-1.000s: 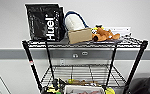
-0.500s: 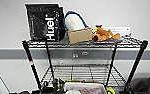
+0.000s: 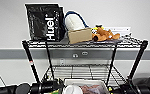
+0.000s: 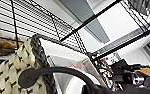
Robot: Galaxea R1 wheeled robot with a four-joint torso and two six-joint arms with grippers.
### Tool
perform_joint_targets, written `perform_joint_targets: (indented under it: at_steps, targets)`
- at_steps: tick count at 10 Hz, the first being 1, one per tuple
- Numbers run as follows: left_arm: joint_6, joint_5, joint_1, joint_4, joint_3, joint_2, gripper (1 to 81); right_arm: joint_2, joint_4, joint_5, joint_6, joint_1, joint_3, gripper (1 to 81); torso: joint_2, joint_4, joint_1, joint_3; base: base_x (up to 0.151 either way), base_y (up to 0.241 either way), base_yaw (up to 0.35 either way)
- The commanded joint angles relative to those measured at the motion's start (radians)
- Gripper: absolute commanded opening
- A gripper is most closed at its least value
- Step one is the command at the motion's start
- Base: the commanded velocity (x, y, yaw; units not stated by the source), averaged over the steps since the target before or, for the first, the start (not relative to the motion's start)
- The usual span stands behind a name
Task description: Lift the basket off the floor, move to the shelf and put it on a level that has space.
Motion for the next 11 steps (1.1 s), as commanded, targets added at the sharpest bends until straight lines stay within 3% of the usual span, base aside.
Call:
perform_joint_targets:
  at_steps: [1,11]
  targets:
    - [0.013,-0.002,-0.203,-0.03,0.062,-0.022,1.0,-0.038,0.032,0.024,0.044,0.21,0.053,1.0,0.0,0.0,0.0,0.0,0.0,0.0,0.0]
    - [-0.113,0.07,-0.387,-0.027,0.098,-0.041,1.0,-0.09,0.025,-0.074,0.156,0.406,0.107,1.0,0.0,0.0,0.0,0.0,0.0,0.0,0.0]
